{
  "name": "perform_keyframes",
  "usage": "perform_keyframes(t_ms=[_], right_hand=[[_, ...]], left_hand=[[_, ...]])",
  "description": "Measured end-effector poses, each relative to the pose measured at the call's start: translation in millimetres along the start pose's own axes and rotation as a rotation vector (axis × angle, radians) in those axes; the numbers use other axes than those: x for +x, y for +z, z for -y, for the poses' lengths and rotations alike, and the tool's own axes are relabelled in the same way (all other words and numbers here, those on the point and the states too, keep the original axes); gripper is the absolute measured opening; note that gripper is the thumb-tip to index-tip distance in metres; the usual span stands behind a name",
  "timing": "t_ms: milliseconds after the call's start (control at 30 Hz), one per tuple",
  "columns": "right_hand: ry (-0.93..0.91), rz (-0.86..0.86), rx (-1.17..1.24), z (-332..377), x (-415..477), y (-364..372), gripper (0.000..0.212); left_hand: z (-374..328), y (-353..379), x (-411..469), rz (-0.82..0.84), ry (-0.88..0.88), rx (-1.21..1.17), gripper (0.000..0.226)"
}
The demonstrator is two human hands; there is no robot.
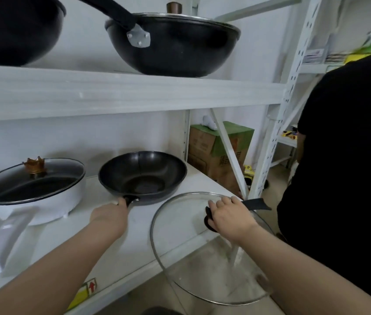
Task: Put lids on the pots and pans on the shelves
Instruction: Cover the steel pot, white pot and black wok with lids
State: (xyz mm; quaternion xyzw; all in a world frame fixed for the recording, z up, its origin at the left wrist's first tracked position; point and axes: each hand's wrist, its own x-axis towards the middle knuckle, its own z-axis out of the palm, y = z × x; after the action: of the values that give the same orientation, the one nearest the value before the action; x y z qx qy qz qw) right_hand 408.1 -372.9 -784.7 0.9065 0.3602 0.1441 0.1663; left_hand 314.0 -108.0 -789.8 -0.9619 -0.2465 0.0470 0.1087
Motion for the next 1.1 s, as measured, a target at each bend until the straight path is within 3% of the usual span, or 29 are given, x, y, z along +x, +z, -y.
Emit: perform_keyframes(t_ms=[267, 500, 867, 1100], right_hand=[[0.079, -0.103, 0.011, -10, -15, -65, 0.040], [0.130, -0.132, 0.074, 15, 53, -97, 0.035], [0.196, -0.027, 0.240, 65, 175, -92, 0.028], [0.218, -0.013, 0.159, 94, 220, -75, 0.026]], left_hand=[[27, 6, -45, -0.034, 0.092, -0.006, 0.058], [45, 8, -52, 0.039, 0.049, -0.089, 0.068], [50, 0, -49, 0.032, 0.116, -0.157, 0.058], [53, -11, -49, 0.028, 0.183, -0.140, 0.058]])
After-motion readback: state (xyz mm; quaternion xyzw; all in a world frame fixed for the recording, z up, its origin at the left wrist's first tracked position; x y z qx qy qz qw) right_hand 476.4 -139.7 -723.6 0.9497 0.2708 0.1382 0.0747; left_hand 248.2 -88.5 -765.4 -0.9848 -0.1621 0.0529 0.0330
